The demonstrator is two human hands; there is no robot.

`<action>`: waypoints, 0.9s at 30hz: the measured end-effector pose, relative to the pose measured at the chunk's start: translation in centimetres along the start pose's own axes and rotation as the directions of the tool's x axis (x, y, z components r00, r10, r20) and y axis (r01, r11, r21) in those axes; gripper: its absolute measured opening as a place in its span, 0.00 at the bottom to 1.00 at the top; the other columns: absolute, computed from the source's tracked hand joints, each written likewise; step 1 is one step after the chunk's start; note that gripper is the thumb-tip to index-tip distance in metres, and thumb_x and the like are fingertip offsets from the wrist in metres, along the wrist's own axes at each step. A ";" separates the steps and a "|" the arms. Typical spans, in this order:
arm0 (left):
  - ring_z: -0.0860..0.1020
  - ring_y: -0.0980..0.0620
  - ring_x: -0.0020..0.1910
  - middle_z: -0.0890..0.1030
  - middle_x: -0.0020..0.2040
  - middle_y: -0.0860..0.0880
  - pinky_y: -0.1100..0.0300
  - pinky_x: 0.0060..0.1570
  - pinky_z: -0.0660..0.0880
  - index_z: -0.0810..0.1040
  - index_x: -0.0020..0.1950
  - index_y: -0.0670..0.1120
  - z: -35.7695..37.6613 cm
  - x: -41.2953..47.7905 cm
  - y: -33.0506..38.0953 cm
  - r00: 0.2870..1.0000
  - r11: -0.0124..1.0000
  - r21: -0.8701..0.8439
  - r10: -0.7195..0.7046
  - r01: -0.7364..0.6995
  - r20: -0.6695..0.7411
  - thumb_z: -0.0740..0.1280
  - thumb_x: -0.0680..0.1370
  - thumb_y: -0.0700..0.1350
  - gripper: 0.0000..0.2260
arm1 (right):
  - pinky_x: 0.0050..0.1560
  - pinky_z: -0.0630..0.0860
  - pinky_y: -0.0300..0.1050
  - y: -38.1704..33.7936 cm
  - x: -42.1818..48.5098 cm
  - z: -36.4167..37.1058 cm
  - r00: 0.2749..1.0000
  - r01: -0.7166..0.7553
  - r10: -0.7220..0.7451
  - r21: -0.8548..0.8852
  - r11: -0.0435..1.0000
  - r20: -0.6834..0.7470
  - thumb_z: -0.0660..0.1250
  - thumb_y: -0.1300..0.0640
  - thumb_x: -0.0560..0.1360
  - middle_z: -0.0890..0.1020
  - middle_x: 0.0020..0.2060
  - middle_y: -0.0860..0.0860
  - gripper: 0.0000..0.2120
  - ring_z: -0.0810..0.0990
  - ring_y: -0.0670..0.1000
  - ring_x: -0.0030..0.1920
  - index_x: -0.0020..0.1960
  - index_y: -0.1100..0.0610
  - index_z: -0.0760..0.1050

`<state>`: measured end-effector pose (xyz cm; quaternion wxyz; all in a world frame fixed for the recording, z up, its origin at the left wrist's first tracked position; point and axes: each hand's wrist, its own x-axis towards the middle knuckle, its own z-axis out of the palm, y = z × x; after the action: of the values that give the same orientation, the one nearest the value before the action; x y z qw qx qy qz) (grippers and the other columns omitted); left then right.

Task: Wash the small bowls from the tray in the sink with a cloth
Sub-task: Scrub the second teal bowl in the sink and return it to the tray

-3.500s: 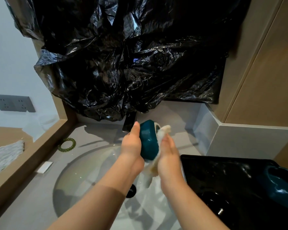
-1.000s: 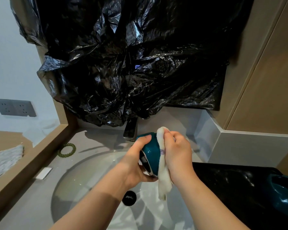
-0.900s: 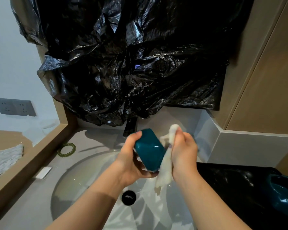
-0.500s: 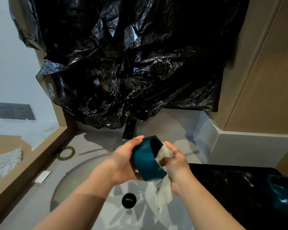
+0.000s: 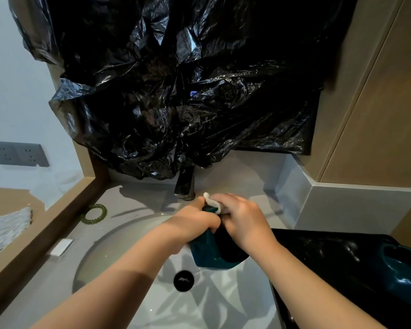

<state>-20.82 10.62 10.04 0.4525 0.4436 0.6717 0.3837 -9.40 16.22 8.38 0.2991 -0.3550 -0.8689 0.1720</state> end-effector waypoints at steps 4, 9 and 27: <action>0.73 0.51 0.38 0.75 0.40 0.47 0.60 0.35 0.67 0.68 0.59 0.51 0.5 -0.2 -0.5 0.984 0.998 -0.040 0.039 -0.046 -0.172 0.62 0.56 0.44 0.30 | 0.48 0.71 0.43 0.7 -0.1 0.0 0.997 -0.066 0.068 0.054 0.996 -0.031 0.67 0.64 0.71 0.83 0.47 0.52 0.14 0.78 0.55 0.49 0.54 0.53 0.79; 0.75 0.50 0.38 0.76 0.38 0.49 0.58 0.39 0.70 0.66 0.65 0.50 1.4 0.2 -1.6 0.940 0.979 -0.181 0.025 -0.091 -0.340 0.62 0.57 0.45 0.35 | 0.45 0.75 0.45 1.1 0.2 0.9 0.881 -0.465 0.474 0.210 0.860 0.008 0.65 0.59 0.74 0.82 0.40 0.55 0.05 0.79 0.56 0.45 0.45 0.56 0.80; 0.77 0.51 0.36 0.77 0.39 0.48 0.64 0.31 0.71 0.74 0.49 0.49 -0.8 0.4 -0.9 0.999 0.993 0.108 -0.044 0.041 0.026 0.72 0.66 0.45 0.14 | 0.51 0.74 0.50 1.2 -0.6 0.1 0.961 -0.230 0.244 -0.117 0.966 0.130 0.64 0.61 0.74 0.82 0.50 0.56 0.12 0.77 0.60 0.54 0.56 0.53 0.78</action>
<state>-21.85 10.61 9.32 0.4457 0.4584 0.6941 0.3309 -8.47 16.62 7.48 0.1949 -0.4580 -0.8469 0.1873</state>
